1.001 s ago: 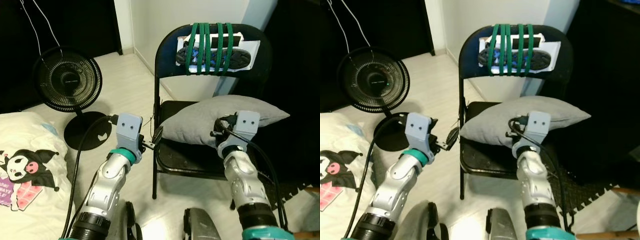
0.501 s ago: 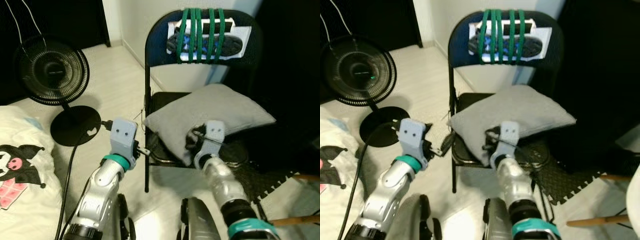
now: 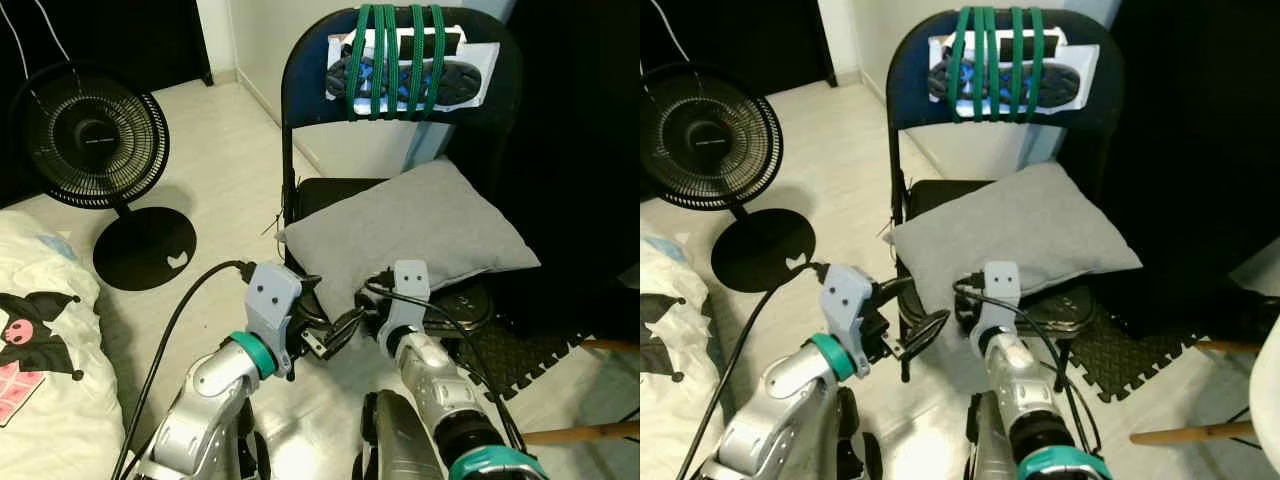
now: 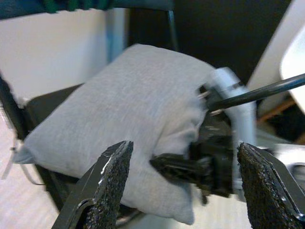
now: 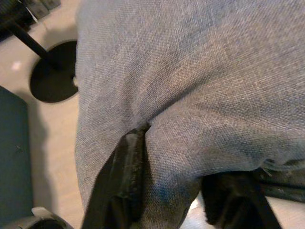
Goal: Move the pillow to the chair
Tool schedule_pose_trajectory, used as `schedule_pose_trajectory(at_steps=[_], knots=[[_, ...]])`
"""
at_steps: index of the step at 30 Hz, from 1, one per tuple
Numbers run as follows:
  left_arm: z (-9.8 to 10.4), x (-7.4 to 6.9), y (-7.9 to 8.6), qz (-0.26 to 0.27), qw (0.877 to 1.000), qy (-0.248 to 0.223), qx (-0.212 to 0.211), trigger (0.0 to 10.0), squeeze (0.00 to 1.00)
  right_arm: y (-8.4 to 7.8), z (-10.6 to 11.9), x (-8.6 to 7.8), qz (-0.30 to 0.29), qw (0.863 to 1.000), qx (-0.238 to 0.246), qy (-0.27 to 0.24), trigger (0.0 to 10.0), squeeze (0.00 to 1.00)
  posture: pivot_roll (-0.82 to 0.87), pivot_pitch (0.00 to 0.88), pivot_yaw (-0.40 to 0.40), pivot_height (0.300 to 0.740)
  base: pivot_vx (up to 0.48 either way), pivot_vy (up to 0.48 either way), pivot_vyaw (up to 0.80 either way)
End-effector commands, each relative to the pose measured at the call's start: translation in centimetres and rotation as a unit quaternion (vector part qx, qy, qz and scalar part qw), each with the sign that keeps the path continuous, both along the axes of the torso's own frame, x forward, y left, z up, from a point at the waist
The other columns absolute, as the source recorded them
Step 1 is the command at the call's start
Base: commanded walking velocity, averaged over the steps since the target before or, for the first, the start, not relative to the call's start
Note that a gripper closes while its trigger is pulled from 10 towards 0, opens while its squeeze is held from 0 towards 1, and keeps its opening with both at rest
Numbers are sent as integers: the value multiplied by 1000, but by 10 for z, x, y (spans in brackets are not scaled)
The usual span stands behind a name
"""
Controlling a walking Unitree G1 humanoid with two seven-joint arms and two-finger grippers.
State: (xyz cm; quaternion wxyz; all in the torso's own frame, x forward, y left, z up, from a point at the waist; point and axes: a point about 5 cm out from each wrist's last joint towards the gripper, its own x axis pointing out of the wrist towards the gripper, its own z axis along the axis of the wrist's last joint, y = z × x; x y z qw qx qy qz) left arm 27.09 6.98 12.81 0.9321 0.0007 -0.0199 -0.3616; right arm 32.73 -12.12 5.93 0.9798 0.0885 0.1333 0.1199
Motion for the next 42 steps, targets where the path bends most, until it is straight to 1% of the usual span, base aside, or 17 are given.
schedule_pose_trajectory(at_steps=[1, 6, 7, 9, 10, 13, 16, 17, 27, 29, 34, 36, 38, 39, 40, 41, 42], knots=[[-4, 1, 3, 9, 1000, 4, 6, 10000, 0, 1, 5, 0, 13, 1000, 12, -9, 10000, 1000, 35, 165, 42, 604, 0, 0, 0], [-2, 4, 5, 10, 1000, 3, 3, 10000, 0, 9, 7, -9, 77, 997, -3, 4, 10000, 1000, 27, 153, 47, 604, 0, 0, 0], [-1, 4, 4, 8, 1000, 3, 2, 10000, 0, 11, 8, -12, 90, 996, -15, 2, 10000, 39, 22, 142, 49, 604, 0, 0, 0], [0, 5, 4, 5, 1000, 2, 2, 10000, 0, 10, 11, -15, 100, 995, -18, -4, 10000, 0, 22, 137, 50, 604, 0, 0, 0], [1, 6, 4, 4, 1000, 0, 2, 10000, 0, 9, 13, -19, 104, 994, -14, -7, 10000, 1000, 21, 133, 50, 604, 0, 0, 0], [2, 7, 3, 3, 1000, -2, 2, 10000, 0, 8, 15, -22, 106, 994, -10, -9, 10000, 1000, 21, 133, 50, 604, 0, 0, 0], [2, 8, 4, 5, 1000, -6, 3, 10000, 0, 3, 14, -31, 123, 992, -40, 15, 10000, 1000, 20, 117, 53, 604, 0, 0, 0], [1, 8, 4, 8, 1000, -4, 6, 10000, 0, 0, 13, -36, 132, 990, -54, 21, 10000, 0, 20, 117, 53, 604, 0, 0, 0], [-5, 10, 7, 34, 999, 3, 21, 10000, 0, -21, 16, -65, 114, 991, -55, 31, 10000, 0, 18, 82, 64, 604, 0, 0, 0], [-5, 10, 7, 34, 999, 3, 21, 10000, 0, -21, 16, -65, 114, 991, -55, 31, 10000, 0, 18, 82, 64, 604, 0, 0, 0], [-10, 18, 19, 88, 995, 12, 34, 10000, 0, -25, 36, -72, 117, 993, -31, -7, 10000, 0, 12, 37, 70, 604, 0, 0, 0], [-18, 29, 43, 203, 978, 39, 27, 10000, 0, -31, 57, -65, 82, 995, -1, -51, 10000, 0, -9, 10, 69, 604, 0, 0, 0], [-18, 29, 43, 203, 978, 39, 27, 10000, 0, -31, 57, -65, 82, 995, -1, -51, 10000, 0, -9, 10, 69, 604, 0, 0, 0], [-21, 33, 51, 245, 968, 52, 17, 10000, 0, -33, 63, -62, 69, 996, 5, -64, 10000, 0, -9, 10, 69, 604, 0, 0, 0], [-21, 33, 51, 245, 968, 52, 17, 10000, 0, -33, 63, -62, 69, 996, 5, -64, 10000, 0, -9, 10, 69, 604, 0, 0, 0], [-33, 38, 63, 319, 942, 100, 2, 10000, 0, -29, 62, -51, 53, 996, 14, -72, 10000, 0, 0, 0, 63, 604, 0, 0, 0], [-36, 39, 64, 332, 937, 110, 1, 10000, 0, -27, 60, -47, 48, 996, 10, -70, 10000, 0, 0, 0, 63, 604, 0, 0, 0]])
